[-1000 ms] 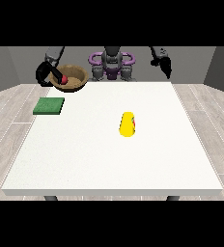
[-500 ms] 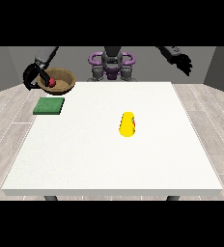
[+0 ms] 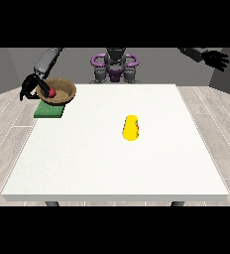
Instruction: Pick the cup and pour the ball into the bowl, then pick the bowl and place it on the pad
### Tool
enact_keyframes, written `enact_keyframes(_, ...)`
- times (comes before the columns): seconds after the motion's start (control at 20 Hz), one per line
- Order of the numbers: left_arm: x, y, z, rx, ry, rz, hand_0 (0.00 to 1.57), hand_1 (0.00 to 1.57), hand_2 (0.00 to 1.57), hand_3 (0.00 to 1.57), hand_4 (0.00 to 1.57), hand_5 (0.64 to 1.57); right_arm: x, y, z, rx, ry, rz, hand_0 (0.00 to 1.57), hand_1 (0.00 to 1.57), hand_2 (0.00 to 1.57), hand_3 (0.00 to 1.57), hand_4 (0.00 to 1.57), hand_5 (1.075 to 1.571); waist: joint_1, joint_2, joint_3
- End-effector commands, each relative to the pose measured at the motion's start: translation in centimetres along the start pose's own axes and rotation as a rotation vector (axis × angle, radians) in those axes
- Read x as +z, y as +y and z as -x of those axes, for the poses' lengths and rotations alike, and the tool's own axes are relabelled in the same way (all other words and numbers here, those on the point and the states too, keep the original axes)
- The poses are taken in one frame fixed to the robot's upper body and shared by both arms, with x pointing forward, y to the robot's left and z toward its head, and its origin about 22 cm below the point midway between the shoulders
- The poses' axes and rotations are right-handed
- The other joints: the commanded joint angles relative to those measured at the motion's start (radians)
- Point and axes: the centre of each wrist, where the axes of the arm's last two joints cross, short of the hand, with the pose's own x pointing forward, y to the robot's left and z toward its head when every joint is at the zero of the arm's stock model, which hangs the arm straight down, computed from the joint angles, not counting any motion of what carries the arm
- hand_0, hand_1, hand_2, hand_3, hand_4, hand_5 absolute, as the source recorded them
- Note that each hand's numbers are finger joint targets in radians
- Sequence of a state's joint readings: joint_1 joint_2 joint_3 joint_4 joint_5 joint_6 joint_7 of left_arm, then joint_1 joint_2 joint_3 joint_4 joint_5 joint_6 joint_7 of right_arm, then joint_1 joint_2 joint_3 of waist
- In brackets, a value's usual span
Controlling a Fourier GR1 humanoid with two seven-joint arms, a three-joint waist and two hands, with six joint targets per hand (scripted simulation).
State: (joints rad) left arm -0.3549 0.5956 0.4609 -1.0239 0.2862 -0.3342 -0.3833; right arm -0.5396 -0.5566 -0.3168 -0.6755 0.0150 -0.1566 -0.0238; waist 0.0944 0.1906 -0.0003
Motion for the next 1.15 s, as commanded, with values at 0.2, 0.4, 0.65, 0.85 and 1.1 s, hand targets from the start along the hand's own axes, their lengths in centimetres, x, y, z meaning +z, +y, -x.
enact_keyframes(0.2,0.1,4.0,-1.6,0.002,-0.097,-0.024,0.00,0.00,0.00,0.00,1.19,1.557,-0.9,-4.1,-1.1,-0.004,-0.029,0.183,1.55,1.55,1.57,1.04,0.00,1.560,-0.007,0.091,0.0000)
enact_keyframes(0.4,-0.3,3.4,-2.2,-0.014,-0.075,-0.025,0.00,0.00,0.00,0.00,1.17,1.548,-0.6,-3.3,1.5,-0.029,0.061,0.109,0.61,0.61,0.68,1.06,0.00,1.520,0.008,0.066,0.0008)
enact_keyframes(0.65,-0.5,1.5,-2.3,-0.009,-0.066,0.037,0.00,0.00,0.00,0.00,1.18,1.550,-1.6,-4.6,-0.5,-0.090,0.054,0.092,0.00,0.00,0.18,0.12,0.00,1.392,0.047,0.059,0.0017)
enact_keyframes(0.85,-2.0,-5.9,-1.6,0.052,0.012,0.139,0.00,0.00,0.00,0.00,0.90,1.559,-1.5,-4.4,0.0,0.002,0.119,0.054,0.00,0.00,0.00,0.00,0.00,1.359,0.029,-0.067,0.0032)
enact_keyframes(1.1,1.6,-7.2,3.7,0.027,0.232,0.099,0.00,0.00,0.00,0.00,0.90,1.559,-2.0,1.7,-5.9,-0.074,0.043,-0.132,0.00,0.00,0.00,0.00,0.48,1.434,-0.033,-0.290,-0.0017)
